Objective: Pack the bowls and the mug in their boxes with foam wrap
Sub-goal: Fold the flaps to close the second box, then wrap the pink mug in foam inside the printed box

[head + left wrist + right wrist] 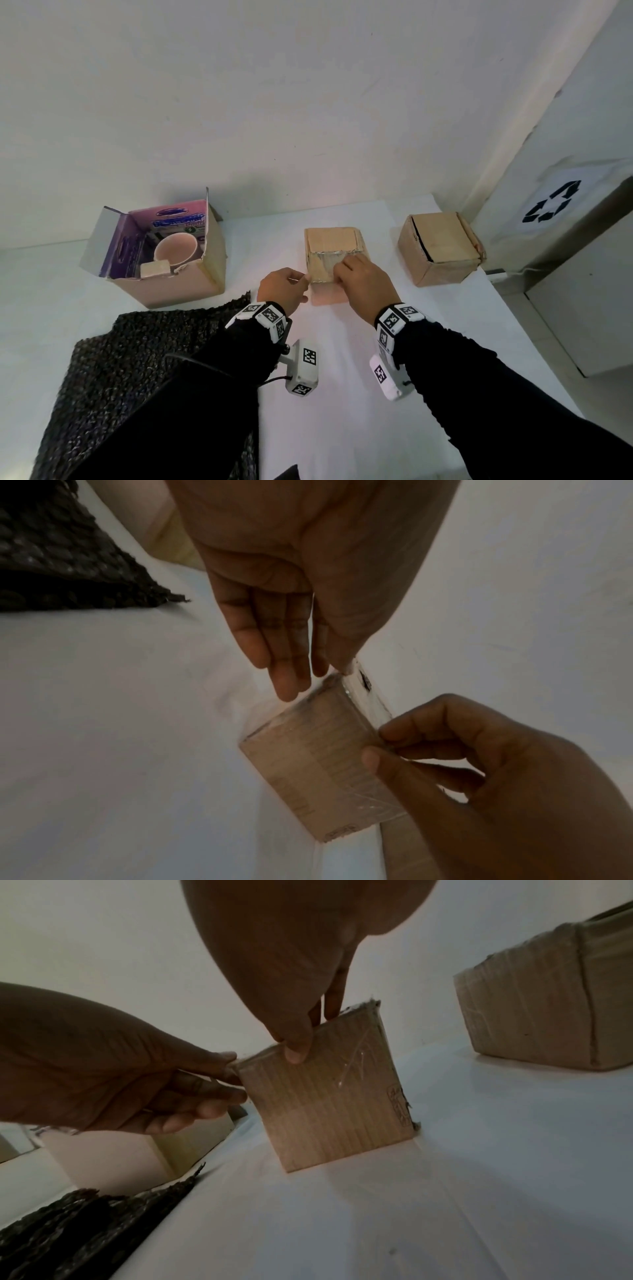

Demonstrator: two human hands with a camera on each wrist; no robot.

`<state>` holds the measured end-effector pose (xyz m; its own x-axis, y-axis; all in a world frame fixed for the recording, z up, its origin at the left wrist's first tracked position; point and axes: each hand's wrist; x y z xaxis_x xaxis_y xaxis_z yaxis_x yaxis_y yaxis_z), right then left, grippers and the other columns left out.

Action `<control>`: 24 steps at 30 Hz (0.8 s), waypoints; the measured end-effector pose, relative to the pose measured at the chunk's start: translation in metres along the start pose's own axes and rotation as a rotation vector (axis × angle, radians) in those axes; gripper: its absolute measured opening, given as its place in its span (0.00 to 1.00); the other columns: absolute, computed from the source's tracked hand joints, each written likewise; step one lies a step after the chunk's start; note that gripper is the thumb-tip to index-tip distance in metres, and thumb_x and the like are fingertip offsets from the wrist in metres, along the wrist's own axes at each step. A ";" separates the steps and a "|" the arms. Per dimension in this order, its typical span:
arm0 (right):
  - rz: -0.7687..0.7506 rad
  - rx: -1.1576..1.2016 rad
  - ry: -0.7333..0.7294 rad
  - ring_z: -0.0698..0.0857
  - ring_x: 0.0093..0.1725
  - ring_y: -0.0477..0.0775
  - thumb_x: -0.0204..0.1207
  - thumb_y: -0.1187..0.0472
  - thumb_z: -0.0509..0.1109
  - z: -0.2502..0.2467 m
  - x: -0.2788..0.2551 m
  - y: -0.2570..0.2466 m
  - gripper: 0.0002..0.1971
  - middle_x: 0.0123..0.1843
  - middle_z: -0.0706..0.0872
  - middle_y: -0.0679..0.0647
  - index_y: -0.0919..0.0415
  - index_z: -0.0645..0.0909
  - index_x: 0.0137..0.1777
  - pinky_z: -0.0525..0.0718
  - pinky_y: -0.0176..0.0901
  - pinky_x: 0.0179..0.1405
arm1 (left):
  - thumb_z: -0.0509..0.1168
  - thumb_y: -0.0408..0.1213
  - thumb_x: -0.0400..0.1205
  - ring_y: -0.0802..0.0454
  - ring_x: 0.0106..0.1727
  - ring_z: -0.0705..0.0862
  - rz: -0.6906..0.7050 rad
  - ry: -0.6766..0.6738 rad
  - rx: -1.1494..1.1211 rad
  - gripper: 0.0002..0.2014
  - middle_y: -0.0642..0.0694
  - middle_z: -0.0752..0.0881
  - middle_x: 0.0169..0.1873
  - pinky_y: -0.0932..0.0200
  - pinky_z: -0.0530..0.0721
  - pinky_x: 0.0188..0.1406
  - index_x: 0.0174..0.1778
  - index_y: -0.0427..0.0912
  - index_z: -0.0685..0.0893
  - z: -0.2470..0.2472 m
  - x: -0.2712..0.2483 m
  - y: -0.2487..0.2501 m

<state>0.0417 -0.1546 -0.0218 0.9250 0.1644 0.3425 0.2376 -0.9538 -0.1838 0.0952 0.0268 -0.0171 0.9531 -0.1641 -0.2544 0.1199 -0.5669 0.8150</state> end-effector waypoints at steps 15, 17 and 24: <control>-0.031 0.564 -0.357 0.82 0.49 0.46 0.75 0.56 0.72 -0.001 0.036 -0.100 0.10 0.48 0.86 0.44 0.51 0.81 0.56 0.81 0.47 0.51 | 0.67 0.50 0.79 0.49 0.47 0.84 -0.116 0.160 0.590 0.08 0.50 0.87 0.43 0.54 0.83 0.48 0.45 0.50 0.85 -0.132 -0.087 -0.071; -0.066 0.592 -0.411 0.82 0.50 0.47 0.74 0.55 0.73 0.006 0.034 -0.120 0.13 0.50 0.86 0.44 0.50 0.81 0.57 0.82 0.47 0.53 | 0.68 0.50 0.79 0.49 0.48 0.84 -0.189 0.174 0.581 0.08 0.50 0.87 0.44 0.56 0.82 0.47 0.46 0.51 0.85 -0.144 -0.108 -0.088; -0.254 0.526 -0.635 0.78 0.63 0.52 0.73 0.49 0.74 0.039 0.020 -0.180 0.21 0.62 0.81 0.50 0.47 0.77 0.65 0.79 0.52 0.62 | 0.71 0.56 0.74 0.41 0.61 0.80 -0.372 0.128 0.706 0.21 0.44 0.73 0.64 0.49 0.82 0.59 0.61 0.52 0.80 -0.154 -0.154 -0.156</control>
<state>0.0288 0.0296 -0.0175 0.7787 0.6158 -0.1202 0.4209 -0.6548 -0.6278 -0.0277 0.2649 -0.0244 0.9150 0.2052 -0.3474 0.2726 -0.9492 0.1571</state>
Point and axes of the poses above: each hand's wrist, its own x-axis towards the middle knuckle, its own z-axis out of the palm, y = z × x
